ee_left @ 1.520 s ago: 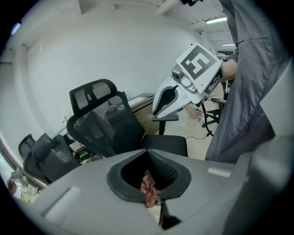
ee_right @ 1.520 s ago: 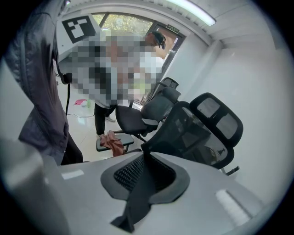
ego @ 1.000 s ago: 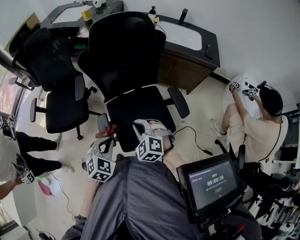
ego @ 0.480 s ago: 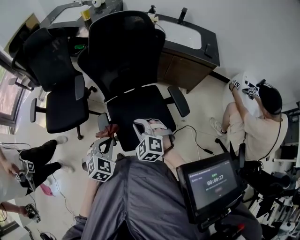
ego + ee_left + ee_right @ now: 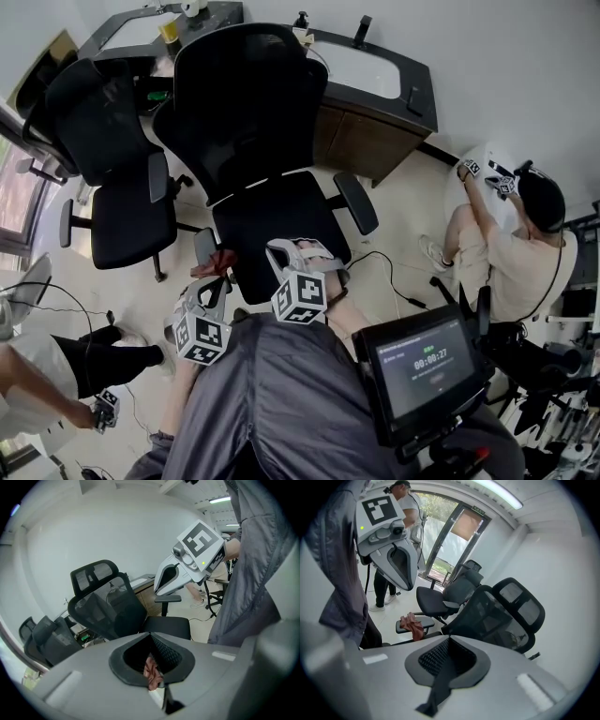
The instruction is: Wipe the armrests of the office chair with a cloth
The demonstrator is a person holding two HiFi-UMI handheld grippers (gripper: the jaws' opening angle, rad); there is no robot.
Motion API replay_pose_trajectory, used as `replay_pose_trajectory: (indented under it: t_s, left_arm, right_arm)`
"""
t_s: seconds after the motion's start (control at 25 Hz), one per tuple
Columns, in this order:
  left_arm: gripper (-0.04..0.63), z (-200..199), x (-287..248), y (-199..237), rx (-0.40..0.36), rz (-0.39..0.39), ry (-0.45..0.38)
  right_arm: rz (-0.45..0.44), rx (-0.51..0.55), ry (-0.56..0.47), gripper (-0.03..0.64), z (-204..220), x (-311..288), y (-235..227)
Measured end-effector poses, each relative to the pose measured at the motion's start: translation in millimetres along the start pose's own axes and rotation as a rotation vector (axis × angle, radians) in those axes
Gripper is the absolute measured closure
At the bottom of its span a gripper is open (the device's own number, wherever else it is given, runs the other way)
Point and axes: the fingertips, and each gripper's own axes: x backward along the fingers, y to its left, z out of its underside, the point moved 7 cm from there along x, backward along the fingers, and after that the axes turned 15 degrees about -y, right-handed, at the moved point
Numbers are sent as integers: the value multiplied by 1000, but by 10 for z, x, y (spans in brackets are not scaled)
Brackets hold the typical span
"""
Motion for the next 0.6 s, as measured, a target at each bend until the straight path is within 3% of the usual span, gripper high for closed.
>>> replay_pose_trajectory:
  t_s: [0.6]
  left_arm:
    - [578,16,-20,-29,4,-9,0]
  right_arm:
    - [0,28,14,615,39,6,-1]
